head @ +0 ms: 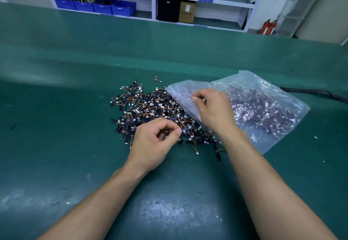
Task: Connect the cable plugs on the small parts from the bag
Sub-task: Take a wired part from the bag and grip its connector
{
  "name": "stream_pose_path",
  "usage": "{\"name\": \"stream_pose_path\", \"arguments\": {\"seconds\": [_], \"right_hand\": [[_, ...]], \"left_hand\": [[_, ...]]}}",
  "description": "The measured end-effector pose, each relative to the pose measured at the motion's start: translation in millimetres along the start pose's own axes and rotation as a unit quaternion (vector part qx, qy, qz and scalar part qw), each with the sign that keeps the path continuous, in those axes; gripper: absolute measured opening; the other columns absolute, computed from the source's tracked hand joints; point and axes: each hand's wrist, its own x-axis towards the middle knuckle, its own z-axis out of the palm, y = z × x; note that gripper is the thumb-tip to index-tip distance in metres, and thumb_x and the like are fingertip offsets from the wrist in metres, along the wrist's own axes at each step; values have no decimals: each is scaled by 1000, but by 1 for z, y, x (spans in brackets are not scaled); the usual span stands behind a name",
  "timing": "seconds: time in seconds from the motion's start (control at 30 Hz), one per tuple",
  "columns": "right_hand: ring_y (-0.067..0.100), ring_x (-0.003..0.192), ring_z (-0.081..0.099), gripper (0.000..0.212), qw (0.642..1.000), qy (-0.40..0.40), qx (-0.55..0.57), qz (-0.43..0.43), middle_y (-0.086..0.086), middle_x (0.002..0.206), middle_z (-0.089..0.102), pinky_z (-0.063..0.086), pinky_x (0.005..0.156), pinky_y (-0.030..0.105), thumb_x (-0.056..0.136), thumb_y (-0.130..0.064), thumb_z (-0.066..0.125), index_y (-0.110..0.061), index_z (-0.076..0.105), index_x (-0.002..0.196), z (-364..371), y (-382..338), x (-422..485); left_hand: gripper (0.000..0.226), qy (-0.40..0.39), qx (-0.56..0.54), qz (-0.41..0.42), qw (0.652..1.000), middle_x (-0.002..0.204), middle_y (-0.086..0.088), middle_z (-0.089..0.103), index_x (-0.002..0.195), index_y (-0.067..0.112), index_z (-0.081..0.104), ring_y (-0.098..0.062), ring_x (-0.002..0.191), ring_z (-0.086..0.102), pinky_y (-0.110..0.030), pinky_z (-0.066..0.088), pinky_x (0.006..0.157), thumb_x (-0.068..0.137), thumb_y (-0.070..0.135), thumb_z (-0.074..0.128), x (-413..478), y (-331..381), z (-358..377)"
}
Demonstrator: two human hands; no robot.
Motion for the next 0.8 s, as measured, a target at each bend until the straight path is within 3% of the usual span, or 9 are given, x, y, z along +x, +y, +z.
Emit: {"name": "stream_pose_path", "arguments": {"seconds": [0.07,0.13,0.23,0.3,0.43,0.5,0.63,0.8], "right_hand": [[13,88,60,24,1000,-13,-7,6,-2,112,71,50,86,33,103,-29,57,-19,72,118,0,0,-6],[13,91,57,27,999,31,5,-7,-2,113,69,47,86,30,104,-26,54,-17,69,124,-5,0,-16],[6,82,57,22,987,89,127,-26,-8,97,69,47,78,21,98,-21,56,-19,74,109,-14,-6,-41],[6,70,58,17,973,65,220,6,-14,85,69,47,66,20,93,-27,57,-26,73,97,-15,-13,-62],[5,49,45,13,926,-48,366,81,-20,62,62,37,51,18,85,-31,67,-22,75,89,-7,-21,-86],[9,49,45,1,913,-68,393,86,-17,64,64,38,51,22,85,-23,74,-24,75,85,-5,-20,-88],[13,54,51,20,913,-61,394,92,-14,66,67,44,54,28,91,-8,74,-25,73,80,-1,-14,-89],[-3,53,57,27,913,-54,394,93,-15,62,66,45,57,12,93,-1,69,-24,70,78,3,-12,-92]], "left_hand": [[17,-1,-1,-1,1000,69,17,63,74,24,71,1,57,50,-9,32,55,85,12,72,0,-1,0],[19,2,-6,-6,1000,68,20,62,74,27,70,2,56,49,-9,32,55,85,12,72,1,-2,-1],[17,8,-19,-18,1000,66,22,61,74,29,70,2,55,47,-9,32,55,84,16,71,2,-2,-2],[13,11,-26,-23,999,65,22,60,74,31,69,0,54,44,-11,32,54,82,22,69,2,-2,-2],[9,6,-35,-25,999,64,19,60,75,29,69,-5,55,40,-20,35,54,82,24,68,2,-6,-3],[10,-7,-32,-23,999,64,20,59,75,29,69,-5,54,39,-19,34,54,83,23,68,2,-6,-3],[11,-25,-12,-6,1000,65,21,60,77,29,70,-3,53,40,-16,33,53,84,21,70,2,-6,-2],[10,-36,-14,13,999,68,21,61,79,27,70,0,53,45,-18,32,51,84,18,71,0,-5,0]]}}
